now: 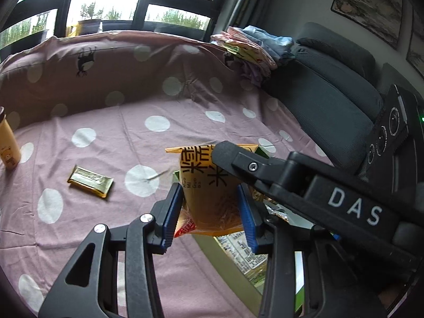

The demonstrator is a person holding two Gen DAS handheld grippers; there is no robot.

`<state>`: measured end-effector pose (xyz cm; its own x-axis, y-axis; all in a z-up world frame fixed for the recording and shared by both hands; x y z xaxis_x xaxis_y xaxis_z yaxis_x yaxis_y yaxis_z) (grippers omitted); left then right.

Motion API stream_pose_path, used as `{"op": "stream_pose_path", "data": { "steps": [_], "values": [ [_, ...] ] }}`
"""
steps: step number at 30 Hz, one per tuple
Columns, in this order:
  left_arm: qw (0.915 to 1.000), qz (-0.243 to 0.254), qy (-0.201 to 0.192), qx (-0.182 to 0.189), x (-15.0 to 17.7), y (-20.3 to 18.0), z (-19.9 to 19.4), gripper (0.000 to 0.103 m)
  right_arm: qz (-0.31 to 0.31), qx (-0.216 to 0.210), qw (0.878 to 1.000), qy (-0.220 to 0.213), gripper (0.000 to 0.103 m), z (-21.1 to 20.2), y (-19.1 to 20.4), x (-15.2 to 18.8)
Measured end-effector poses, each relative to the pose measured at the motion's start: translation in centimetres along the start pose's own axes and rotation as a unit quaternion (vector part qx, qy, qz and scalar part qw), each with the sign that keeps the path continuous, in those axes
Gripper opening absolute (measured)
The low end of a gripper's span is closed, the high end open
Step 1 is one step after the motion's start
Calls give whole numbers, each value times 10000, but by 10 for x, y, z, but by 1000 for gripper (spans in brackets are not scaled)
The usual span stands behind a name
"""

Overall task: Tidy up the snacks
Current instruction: 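Lift the yellow packet with the right gripper and carry it over the box, then lower the yellow packet into the box and open the right gripper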

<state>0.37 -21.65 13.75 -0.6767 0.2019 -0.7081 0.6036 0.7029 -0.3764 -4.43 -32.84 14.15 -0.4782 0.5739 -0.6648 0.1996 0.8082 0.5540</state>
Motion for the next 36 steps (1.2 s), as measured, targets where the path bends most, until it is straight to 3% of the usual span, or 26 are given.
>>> {"op": "stream_pose_path", "data": {
  "steps": [9,18,31,36],
  "values": [
    [9980,283,416,392,3,-41,34,41,500,559,9968,-268,44,-24,-43,-6],
    [9952,434,740,480,9,-64,58,42,898,845,9917,-357,44,-36,-74,-6],
    [9866,40,1536,550,23,-58,101,42,1425,1087,9838,24,44,-16,-115,-1],
    [9846,-13,1667,520,26,-57,108,42,1513,1226,9807,168,44,-9,-121,3]
  ]
}}
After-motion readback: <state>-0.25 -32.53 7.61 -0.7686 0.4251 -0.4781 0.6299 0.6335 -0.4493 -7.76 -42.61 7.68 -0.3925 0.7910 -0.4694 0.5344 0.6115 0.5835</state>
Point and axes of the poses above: each gripper's, at about its wrist camera, not at the fingertips, and z roughly the way its jaws point, y to its left, x to its underside, the point moved 2 cm from there along z, roughly the way its jaws point, and after that the axes turned 6 degrees about -z, right-handed, at the moved point
